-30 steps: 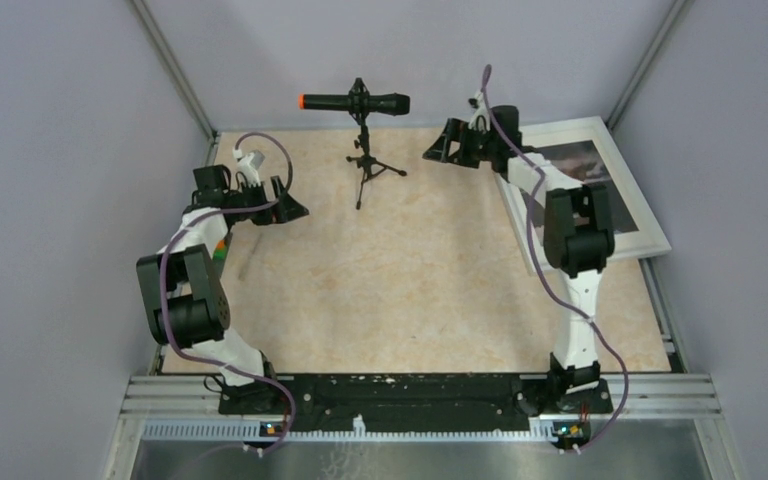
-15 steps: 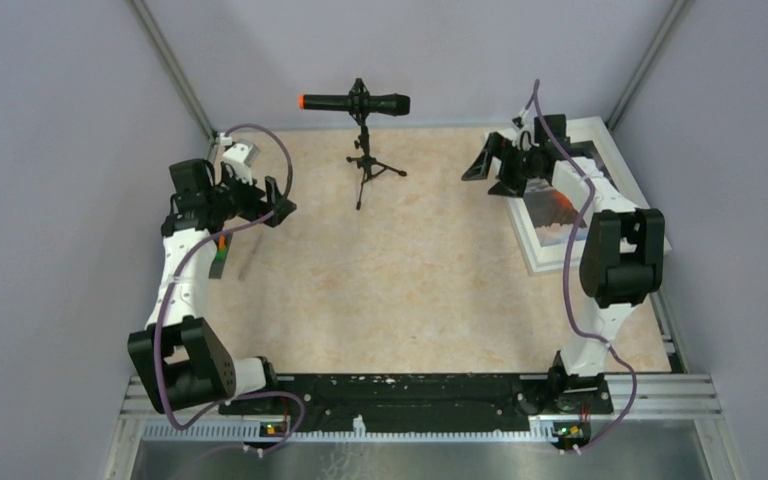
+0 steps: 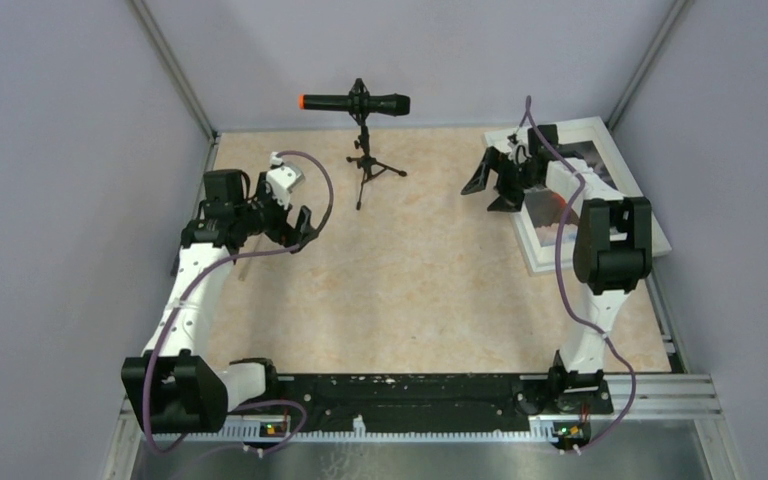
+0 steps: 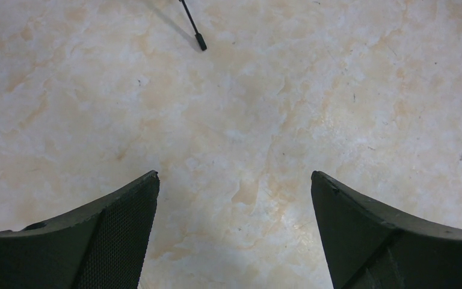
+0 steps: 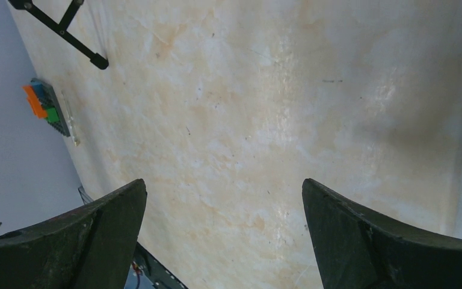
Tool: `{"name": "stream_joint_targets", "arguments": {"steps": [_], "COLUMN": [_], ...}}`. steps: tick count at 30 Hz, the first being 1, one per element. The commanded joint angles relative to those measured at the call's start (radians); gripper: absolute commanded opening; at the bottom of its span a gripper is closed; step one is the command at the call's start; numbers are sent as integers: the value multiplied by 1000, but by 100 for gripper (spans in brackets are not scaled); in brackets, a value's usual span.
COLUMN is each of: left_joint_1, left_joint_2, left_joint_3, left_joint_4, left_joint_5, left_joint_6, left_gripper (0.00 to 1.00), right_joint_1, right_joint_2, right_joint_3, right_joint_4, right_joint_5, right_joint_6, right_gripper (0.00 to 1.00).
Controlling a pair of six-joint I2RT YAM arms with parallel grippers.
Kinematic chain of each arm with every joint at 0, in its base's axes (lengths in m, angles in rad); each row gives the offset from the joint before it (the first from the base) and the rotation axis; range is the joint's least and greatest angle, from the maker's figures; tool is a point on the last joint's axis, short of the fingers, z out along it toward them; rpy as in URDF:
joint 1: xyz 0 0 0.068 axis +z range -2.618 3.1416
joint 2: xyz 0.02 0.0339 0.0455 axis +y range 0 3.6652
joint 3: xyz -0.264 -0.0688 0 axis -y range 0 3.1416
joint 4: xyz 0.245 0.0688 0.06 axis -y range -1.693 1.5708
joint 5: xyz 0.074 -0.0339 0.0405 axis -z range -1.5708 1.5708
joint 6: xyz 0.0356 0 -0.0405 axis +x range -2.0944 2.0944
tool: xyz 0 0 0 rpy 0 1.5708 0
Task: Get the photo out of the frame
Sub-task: Move the photo frame to the center of the board.
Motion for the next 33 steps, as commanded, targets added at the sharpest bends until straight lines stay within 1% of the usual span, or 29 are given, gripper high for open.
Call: {"name": "stream_joint_targets", "arguments": {"steps": [1, 2, 3, 4, 5, 6, 7, 14, 19, 25, 30, 33], "left_joint_1": [-33, -54, -66, -73, -75, -77, -79, -83, -86, -85, -85, -86], "left_joint_2": [-31, -34, -37, -37, -38, -35, -33, -29, -28, -30, -31, -33], "left_joint_3": [-34, -40, -46, -50, -53, -56, -59, -69, -76, -80, -79, -80], "left_joint_4": [-20, -20, -21, -20, -21, -21, -21, -17, -12, -13, -12, -12], "left_joint_5": [-39, -48, -55, -63, -70, -76, -79, -91, -84, -85, -82, -80], "left_joint_6": [38, 45, 47, 49, 49, 49, 48, 42, 35, 36, 35, 39], "left_gripper": [98, 98, 98, 98, 98, 98, 98, 99, 99, 98, 98, 98], "right_joint_1": [-24, -27, -29, -29, -29, -29, -30, -34, -34, -27, 6, 49], "right_joint_2": [20, 27, 32, 34, 38, 41, 44, 43, 83, 93, 71, 40], "right_joint_3": [78, 82, 82, 83, 83, 81, 81, 81, 96, 81, 35, -17], "right_joint_4": [29, 35, 39, 45, 55, 64, 68, 57, -1, -27, -32, -29], "right_joint_5": [-2, 577, 649, 684, 699, 709, 712, 625, 514, 439, 399, 379], "right_joint_6": [5, 5, 5, 5, -443, -646, -672, -663, -662, -663, -670, -688], "right_gripper": [98, 96, 96, 96, 97, 97, 97, 96, 93, 90, 81, 70]}}
